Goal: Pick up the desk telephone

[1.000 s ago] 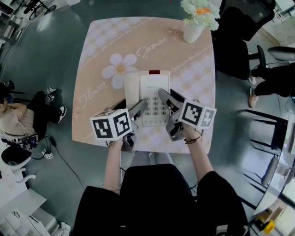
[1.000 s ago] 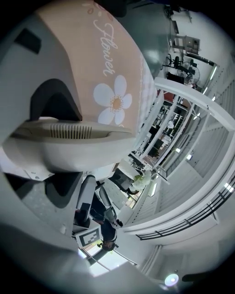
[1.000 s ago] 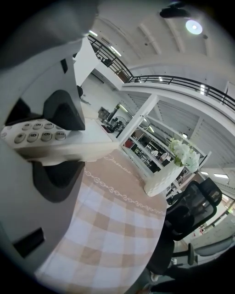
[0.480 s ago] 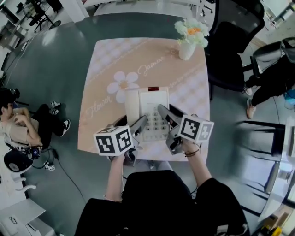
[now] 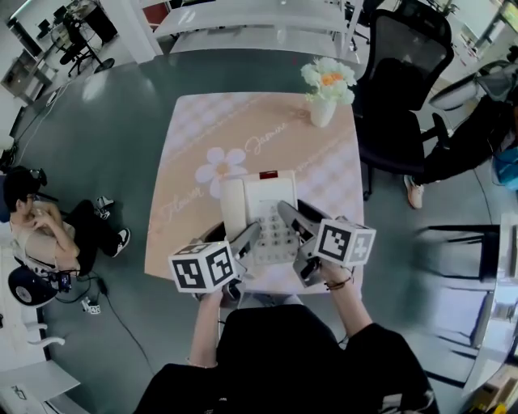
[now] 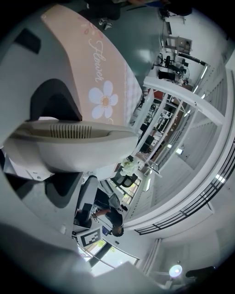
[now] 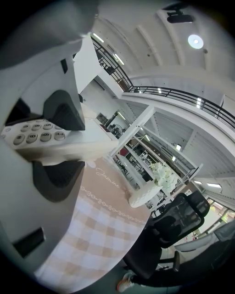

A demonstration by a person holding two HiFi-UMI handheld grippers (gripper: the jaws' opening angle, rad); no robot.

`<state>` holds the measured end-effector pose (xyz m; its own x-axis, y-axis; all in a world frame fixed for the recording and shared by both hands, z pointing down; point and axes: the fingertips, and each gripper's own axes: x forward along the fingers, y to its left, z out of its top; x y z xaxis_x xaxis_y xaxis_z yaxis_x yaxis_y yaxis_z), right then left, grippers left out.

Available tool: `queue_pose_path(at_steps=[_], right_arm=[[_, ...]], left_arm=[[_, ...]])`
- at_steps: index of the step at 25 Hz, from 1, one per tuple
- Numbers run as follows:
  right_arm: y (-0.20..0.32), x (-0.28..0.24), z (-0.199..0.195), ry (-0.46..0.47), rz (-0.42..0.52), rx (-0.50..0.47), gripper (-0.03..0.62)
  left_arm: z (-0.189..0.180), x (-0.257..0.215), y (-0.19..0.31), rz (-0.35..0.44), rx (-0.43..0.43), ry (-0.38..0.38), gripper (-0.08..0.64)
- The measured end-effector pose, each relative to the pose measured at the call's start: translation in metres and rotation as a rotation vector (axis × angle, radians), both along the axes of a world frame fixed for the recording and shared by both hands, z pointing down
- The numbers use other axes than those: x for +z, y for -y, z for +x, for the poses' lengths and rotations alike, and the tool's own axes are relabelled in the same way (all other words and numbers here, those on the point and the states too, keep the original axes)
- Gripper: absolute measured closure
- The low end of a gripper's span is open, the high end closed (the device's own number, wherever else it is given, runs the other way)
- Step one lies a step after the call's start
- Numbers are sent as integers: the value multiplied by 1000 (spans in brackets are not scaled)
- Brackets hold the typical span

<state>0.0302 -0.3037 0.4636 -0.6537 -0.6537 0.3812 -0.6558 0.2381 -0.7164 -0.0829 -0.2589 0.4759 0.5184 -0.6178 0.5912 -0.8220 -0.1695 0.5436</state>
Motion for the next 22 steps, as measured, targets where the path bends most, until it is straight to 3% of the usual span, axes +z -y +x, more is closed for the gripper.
queue_pose_path(at_steps=[22], right_arm=[[-23,-51,-7,15,95,6,397]], left_arm=[[-7,-47,-24,96,-18,14,239]])
